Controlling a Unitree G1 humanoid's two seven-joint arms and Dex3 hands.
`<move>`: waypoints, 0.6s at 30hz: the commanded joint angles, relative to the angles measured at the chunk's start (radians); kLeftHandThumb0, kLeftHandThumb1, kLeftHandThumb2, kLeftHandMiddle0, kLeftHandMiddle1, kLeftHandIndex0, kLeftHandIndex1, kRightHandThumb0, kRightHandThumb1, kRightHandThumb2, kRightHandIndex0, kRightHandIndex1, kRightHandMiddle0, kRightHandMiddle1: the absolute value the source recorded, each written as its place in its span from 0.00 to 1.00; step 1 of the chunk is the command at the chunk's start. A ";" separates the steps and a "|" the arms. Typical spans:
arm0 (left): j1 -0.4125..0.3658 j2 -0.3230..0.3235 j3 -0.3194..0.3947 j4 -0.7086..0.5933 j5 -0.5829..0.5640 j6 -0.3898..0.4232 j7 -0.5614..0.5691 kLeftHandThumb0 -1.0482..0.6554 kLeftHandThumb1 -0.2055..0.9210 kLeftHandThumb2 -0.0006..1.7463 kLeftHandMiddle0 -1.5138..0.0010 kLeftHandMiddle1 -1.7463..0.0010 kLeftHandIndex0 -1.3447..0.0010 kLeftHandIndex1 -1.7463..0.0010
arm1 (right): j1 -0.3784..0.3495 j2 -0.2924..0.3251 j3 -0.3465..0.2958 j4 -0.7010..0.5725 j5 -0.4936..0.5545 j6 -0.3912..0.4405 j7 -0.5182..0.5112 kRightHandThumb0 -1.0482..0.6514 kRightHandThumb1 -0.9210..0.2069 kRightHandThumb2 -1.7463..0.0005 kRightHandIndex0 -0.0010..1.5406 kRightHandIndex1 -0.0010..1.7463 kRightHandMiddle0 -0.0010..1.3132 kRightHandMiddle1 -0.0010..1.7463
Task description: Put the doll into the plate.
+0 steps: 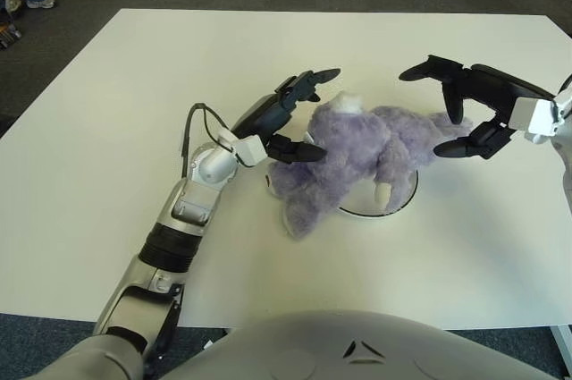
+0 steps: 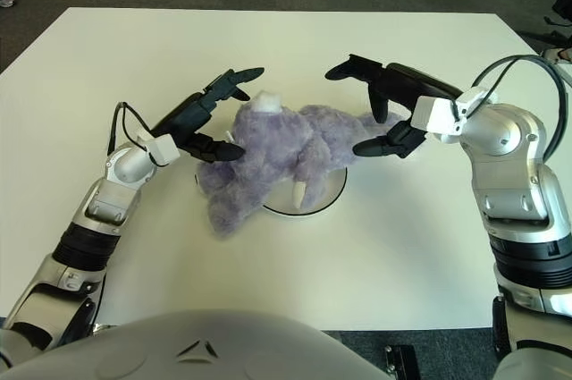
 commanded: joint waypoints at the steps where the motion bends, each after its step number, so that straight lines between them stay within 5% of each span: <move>1: -0.017 0.016 0.008 0.003 0.008 -0.015 -0.003 0.04 1.00 0.28 1.00 0.46 1.00 0.84 | -0.058 -0.027 -0.021 0.080 0.079 -0.026 0.050 0.36 0.58 0.47 0.52 1.00 0.00 0.26; 5: -0.022 0.022 0.010 0.009 0.020 -0.025 0.006 0.05 1.00 0.31 0.98 0.59 1.00 0.86 | -0.082 -0.038 -0.039 0.119 0.163 0.014 0.096 0.40 0.60 0.45 0.53 1.00 0.00 0.23; 6: -0.023 0.024 0.011 0.012 0.023 -0.029 0.008 0.04 1.00 0.32 0.98 0.61 1.00 0.87 | -0.079 -0.038 -0.049 0.113 0.190 0.045 0.105 0.43 0.58 0.42 0.35 1.00 0.00 0.22; 7: -0.025 0.026 0.013 0.017 0.030 -0.036 0.013 0.04 1.00 0.32 0.98 0.61 1.00 0.87 | -0.068 -0.035 -0.072 0.091 0.245 0.122 0.116 0.44 0.57 0.41 0.28 1.00 0.00 0.22; 8: -0.027 0.027 0.014 0.020 0.034 -0.042 0.016 0.04 1.00 0.33 0.98 0.62 1.00 0.87 | -0.061 -0.034 -0.087 0.075 0.285 0.176 0.123 0.46 0.52 0.37 0.20 0.78 0.00 0.21; 10: -0.030 0.029 0.016 0.028 0.042 -0.052 0.023 0.03 1.00 0.35 0.97 0.63 1.00 0.87 | -0.055 -0.038 -0.100 0.058 0.324 0.229 0.126 0.48 0.46 0.35 0.18 0.43 0.00 0.20; 14: -0.036 0.030 0.025 0.045 0.073 -0.080 0.057 0.02 1.00 0.38 0.96 0.63 1.00 0.86 | -0.058 -0.046 -0.130 0.132 0.363 0.123 0.174 0.48 0.42 0.33 0.19 0.22 0.00 0.26; 18: -0.034 0.009 0.047 0.064 0.142 -0.110 0.161 0.01 1.00 0.44 0.92 0.59 1.00 0.83 | -0.072 0.003 -0.145 0.246 0.256 -0.263 0.088 0.45 0.40 0.32 0.20 0.16 0.00 0.31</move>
